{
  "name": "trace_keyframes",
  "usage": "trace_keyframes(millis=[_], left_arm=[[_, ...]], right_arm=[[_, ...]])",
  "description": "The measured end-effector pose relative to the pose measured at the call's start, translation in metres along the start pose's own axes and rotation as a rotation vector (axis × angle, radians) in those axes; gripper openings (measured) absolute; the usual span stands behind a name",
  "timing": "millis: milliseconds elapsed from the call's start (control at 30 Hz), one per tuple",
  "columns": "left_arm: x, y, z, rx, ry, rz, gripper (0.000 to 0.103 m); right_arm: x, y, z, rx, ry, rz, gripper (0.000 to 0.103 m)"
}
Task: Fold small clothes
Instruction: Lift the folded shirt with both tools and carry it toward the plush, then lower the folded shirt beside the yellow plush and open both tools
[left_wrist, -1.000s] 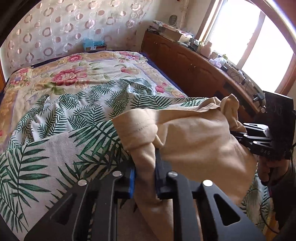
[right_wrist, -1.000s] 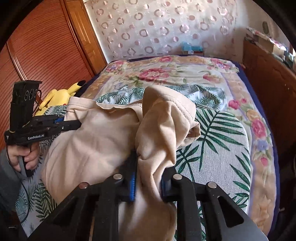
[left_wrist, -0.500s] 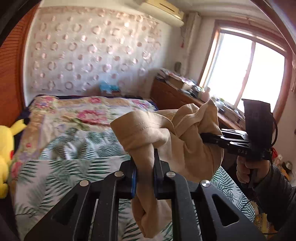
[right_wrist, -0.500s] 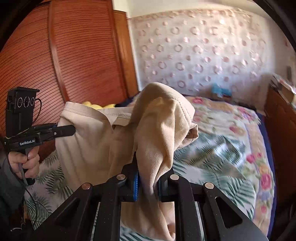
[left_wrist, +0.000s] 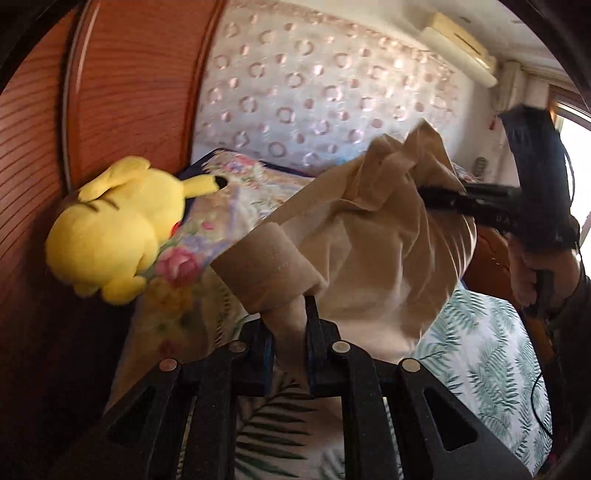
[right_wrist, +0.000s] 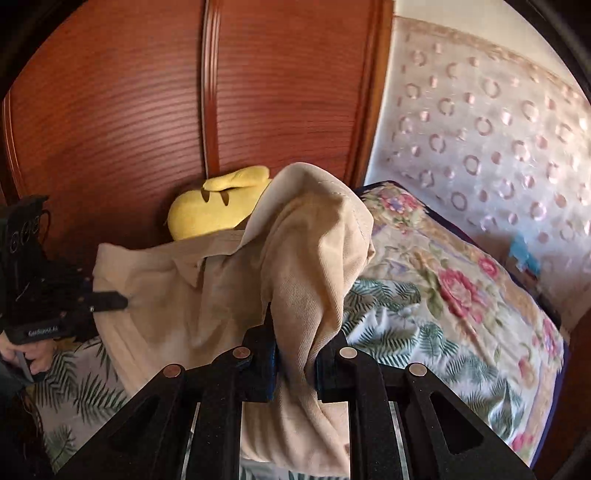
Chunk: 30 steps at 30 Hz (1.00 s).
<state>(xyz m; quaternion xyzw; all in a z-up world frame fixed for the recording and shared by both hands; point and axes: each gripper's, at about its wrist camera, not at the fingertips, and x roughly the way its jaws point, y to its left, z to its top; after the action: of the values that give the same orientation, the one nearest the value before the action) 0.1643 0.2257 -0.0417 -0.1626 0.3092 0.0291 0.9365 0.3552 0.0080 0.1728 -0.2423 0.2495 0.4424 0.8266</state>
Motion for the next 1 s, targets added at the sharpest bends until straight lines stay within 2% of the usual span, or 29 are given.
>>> trace_keyframes(millis=[133,333,400,433,467,567,667,767,833,867,900,1000], left_arm=[[0.013,0.017,-0.013,-0.038,0.029,0.037,0.014],[0.027,0.033,-0.022,-0.05,0.08,0.085,0.014],[0.026,0.032,-0.026,-0.054,0.093,0.091,0.014],[0.027,0.033,-0.026,-0.056,0.099,0.092,0.014],[0.028,0.033,-0.026,-0.054,0.103,0.093,0.015],[0.025,0.035,-0.025,-0.06,0.098,0.106,0.021],[0.019,0.037,-0.024,-0.066,0.077,0.131,0.037],[0.004,0.035,-0.024,-0.066,0.03,0.12,0.053],[-0.004,0.03,-0.023,-0.044,0.012,0.122,0.076],[-0.008,0.026,-0.022,-0.028,-0.001,0.117,0.081],[-0.013,0.022,-0.022,-0.008,-0.015,0.117,0.084],[-0.024,0.004,-0.021,0.051,-0.036,0.135,0.085]], right_arm=[[0.049,0.007,0.025,-0.061,0.062,0.009,0.015],[0.089,0.002,0.043,-0.087,0.075,0.029,0.017],[0.094,-0.009,0.041,-0.043,0.079,-0.014,0.026],[0.095,-0.008,0.043,-0.022,0.087,-0.037,0.039],[0.092,-0.01,0.04,-0.001,0.091,-0.042,0.043],[0.092,-0.014,0.029,0.037,0.089,-0.032,0.043],[0.092,-0.021,0.015,0.076,0.096,-0.047,0.043],[0.094,-0.02,0.014,0.126,0.081,-0.049,0.043],[0.088,-0.019,0.014,0.154,0.057,-0.047,0.043],[0.08,-0.018,0.008,0.17,0.044,-0.046,0.043],[0.072,-0.017,0.001,0.185,0.034,-0.042,0.043],[0.044,-0.01,-0.021,0.223,-0.002,-0.047,0.043]])
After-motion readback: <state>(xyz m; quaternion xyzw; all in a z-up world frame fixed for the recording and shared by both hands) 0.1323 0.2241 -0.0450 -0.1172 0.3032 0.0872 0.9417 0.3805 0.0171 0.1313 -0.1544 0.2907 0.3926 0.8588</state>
